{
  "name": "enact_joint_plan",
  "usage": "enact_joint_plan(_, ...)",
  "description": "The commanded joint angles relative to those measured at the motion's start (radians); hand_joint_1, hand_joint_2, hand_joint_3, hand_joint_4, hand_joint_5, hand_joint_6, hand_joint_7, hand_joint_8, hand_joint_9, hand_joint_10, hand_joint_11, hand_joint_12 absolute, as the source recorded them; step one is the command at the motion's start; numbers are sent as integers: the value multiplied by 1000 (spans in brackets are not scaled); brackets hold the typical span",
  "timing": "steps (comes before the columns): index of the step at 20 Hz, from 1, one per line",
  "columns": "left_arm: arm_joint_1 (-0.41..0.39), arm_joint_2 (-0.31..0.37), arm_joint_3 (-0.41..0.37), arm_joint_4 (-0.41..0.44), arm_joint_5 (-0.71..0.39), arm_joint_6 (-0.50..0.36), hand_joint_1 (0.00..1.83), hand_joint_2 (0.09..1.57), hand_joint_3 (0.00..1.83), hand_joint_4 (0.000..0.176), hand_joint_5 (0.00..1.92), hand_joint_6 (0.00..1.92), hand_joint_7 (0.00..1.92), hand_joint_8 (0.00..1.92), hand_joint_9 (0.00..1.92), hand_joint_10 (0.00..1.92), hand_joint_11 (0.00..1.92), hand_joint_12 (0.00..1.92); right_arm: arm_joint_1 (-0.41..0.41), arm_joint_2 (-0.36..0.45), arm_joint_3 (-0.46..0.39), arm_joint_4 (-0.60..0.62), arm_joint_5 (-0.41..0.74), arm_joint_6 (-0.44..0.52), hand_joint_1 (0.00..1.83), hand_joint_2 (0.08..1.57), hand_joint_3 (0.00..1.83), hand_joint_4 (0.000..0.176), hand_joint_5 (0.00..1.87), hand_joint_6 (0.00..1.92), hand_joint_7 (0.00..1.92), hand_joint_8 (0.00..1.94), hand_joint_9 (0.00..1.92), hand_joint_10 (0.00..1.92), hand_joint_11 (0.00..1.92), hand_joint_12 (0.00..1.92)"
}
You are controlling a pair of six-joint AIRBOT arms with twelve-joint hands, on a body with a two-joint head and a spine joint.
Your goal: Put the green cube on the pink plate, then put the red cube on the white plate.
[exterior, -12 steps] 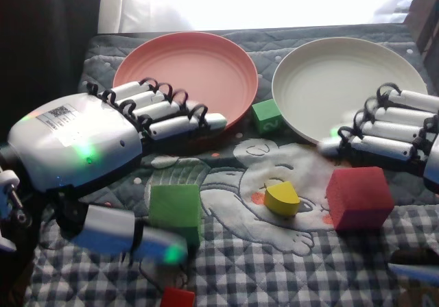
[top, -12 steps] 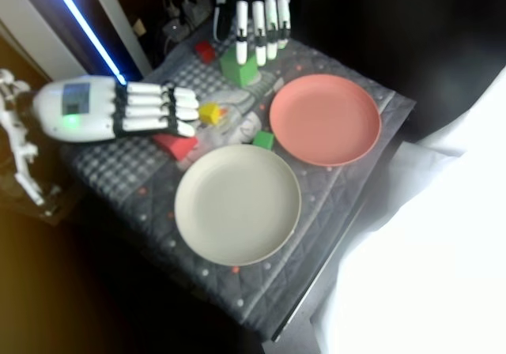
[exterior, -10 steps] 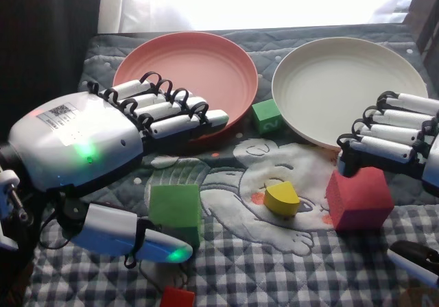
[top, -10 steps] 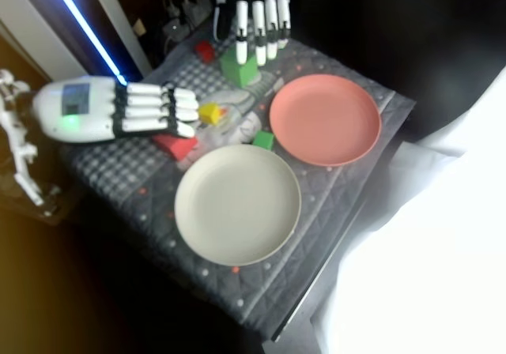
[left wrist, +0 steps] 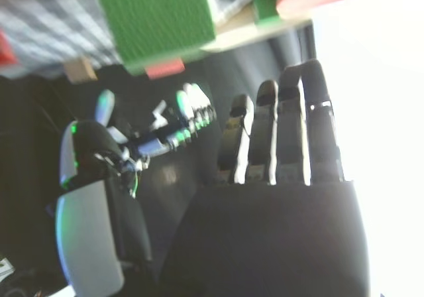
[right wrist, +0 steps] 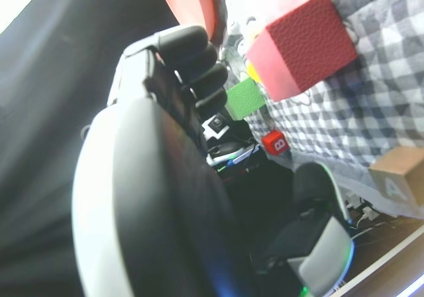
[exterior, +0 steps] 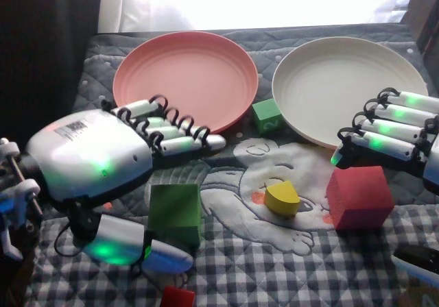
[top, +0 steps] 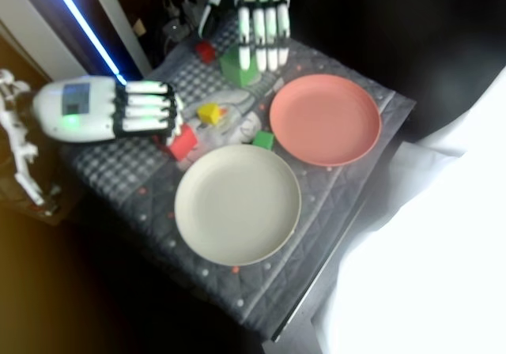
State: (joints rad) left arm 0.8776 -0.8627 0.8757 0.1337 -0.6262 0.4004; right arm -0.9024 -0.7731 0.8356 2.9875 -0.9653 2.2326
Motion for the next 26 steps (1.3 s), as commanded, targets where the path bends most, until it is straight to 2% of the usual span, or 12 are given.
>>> enact_joint_plan(1,-9,-7,6,-8,-89,-3,413,932,2,0,263,18,347,22,366,96,0,1234,9,0,2,21,-114,5,803,455,949,0,0,1136,108,1058,23,1196,0,1563)
enact_joint_plan(5,-6,-26,23,-8,-47,-3,319,952,5,0,272,9,364,11,385,103,0,1208,10,0,2,21,-114,5,690,472,942,0,62,1070,153,1090,93,1242,0,1678)
enact_joint_plan(8,-6,-34,35,-8,-27,-3,371,996,11,0,328,21,451,34,453,139,0,1350,11,0,2,21,-114,5,662,534,892,0,24,1070,122,1091,52,1241,0,1680)
enact_joint_plan(12,-9,-45,53,-9,-20,-3,523,1294,6,0,607,72,751,122,466,876,179,1556,11,-4,4,21,-114,5,673,575,835,0,0,1149,113,1147,28,1280,0,1670)
enact_joint_plan(13,-12,-48,58,-10,-24,-3,783,1338,1,13,581,1277,751,515,545,1113,334,1620,11,-5,5,21,-114,5,687,583,814,0,0,1172,111,1161,26,1289,0,1671)
enact_joint_plan(14,-15,-49,61,-13,-32,-3,1031,1340,0,0,537,1465,694,1398,587,1353,435,1722,11,-5,5,21,-114,5,699,587,789,0,0,1176,104,1171,17,1295,0,1651)
enact_joint_plan(15,-20,-49,65,-16,-45,-3,1094,1342,0,0,532,1471,670,1634,607,1500,528,1791,11,-6,6,21,-114,5,699,588,785,0,16,1173,106,1186,23,1303,0,1657)
enact_joint_plan(17,-33,-48,73,-26,-84,-3,1092,1345,0,0,517,1533,660,1630,559,1378,423,1720,11,-8,8,21,-114,5,710,592,791,0,50,1169,116,1198,39,1311,0,1688)
enact_joint_plan(20,-46,-45,81,-48,-147,-3,1063,1374,1,0,462,1600,629,1685,507,1466,351,1850,11,-9,9,21,-114,5,699,622,766,0,76,1122,121,1183,59,1264,0,1678)
enact_joint_plan(22,-54,-34,82,-68,-204,-3,1098,1342,0,0,515,1511,679,1631,575,1470,471,1871,11,-10,10,21,-114,5,697,640,747,0,84,1123,130,1191,75,1261,0,1669)
enact_joint_plan(24,-67,-30,83,-103,-235,-3,1118,1311,0,0,544,1509,737,1503,692,1309,608,1702,11,-11,10,21,-114,5,690,634,734,0,84,1109,130,1198,75,1270,0,1657)
enact_joint_plan(26,-101,-41,109,-159,-239,-3,1149,1311,0,0,533,1439,751,1566,708,1369,636,1777,11,-17,13,21,-114,5,736,619,741,0,85,1098,109,1219,44,1295,0,1638)
